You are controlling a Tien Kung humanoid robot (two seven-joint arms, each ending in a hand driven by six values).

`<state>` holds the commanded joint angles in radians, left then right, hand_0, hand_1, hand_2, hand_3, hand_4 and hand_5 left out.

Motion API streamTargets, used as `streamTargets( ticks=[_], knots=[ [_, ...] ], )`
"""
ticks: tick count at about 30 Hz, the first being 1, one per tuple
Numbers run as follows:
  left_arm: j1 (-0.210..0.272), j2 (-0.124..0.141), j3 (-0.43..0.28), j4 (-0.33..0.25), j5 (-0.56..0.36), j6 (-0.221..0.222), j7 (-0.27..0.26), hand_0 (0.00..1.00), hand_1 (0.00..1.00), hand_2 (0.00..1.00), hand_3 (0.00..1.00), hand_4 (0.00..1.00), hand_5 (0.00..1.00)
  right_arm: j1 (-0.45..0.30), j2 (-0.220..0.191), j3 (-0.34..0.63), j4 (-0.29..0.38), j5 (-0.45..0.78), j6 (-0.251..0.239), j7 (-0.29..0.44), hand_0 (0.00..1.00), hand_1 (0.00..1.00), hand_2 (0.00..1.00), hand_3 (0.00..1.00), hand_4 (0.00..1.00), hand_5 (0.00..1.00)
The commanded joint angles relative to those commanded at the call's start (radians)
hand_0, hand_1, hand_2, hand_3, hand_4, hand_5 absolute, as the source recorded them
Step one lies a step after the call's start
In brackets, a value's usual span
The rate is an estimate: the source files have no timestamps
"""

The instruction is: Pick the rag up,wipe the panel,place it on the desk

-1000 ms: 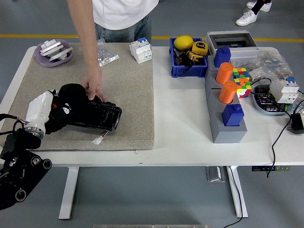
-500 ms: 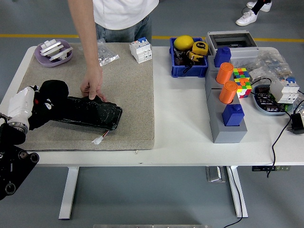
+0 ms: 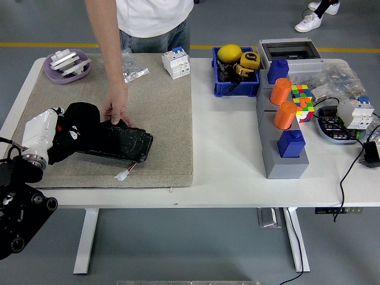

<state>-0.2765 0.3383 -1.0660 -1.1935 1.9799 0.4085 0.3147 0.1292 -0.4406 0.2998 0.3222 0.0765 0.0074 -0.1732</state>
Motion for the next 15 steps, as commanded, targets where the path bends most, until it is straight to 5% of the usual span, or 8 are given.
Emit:
streamTargets(
  ticks=[15],
  knots=[
    [-0.002,-0.010,0.192,-0.097,0.000,-0.010,0.031,0.231,0.185,0.553,0.529,0.117,0.002,-0.004,-0.004,0.001,-0.002,0.002,0.002,0.000,0.779,0.480,0.683,0.631,0.998,0.532]
  ],
)
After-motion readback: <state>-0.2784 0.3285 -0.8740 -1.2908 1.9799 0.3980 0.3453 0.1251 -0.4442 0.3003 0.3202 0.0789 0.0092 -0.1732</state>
